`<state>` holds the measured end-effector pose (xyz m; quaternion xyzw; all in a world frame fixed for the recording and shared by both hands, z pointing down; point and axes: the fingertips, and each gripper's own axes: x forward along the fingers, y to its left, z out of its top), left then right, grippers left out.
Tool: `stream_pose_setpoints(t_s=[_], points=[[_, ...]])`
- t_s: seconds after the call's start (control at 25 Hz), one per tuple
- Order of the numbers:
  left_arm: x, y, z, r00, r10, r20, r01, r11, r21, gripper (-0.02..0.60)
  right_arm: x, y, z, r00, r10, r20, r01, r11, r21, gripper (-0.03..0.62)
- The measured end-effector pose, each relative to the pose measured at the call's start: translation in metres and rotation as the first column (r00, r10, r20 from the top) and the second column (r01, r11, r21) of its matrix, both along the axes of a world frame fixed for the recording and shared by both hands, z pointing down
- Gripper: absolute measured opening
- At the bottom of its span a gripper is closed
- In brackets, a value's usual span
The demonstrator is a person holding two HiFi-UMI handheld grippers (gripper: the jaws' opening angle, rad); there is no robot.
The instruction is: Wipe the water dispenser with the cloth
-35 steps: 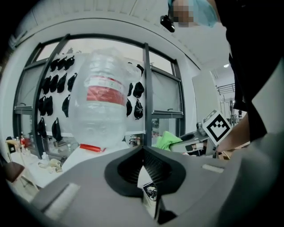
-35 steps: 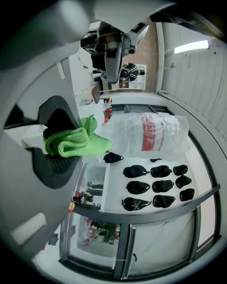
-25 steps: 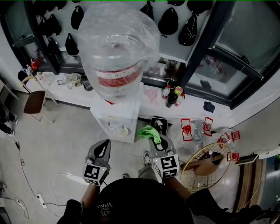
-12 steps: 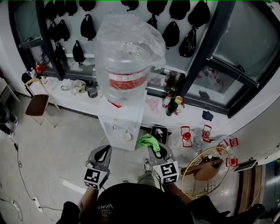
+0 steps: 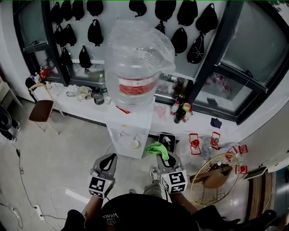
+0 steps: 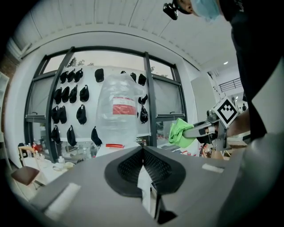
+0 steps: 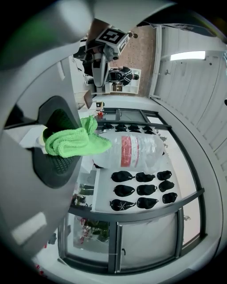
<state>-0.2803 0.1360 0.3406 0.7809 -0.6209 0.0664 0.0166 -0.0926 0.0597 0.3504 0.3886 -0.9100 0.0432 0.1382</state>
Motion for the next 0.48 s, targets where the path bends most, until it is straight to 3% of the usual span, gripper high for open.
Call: stream_pose_setpoints(t_s=[0.48], points=[[0.004, 0.013, 0.005, 1.000, 0.018, -0.008, -0.018, 1.000, -0.011, 0.002, -0.005, 0.018, 0.007, 1.000, -0.003, -0.004, 0.002, 1.000, -0.016, 0.089]])
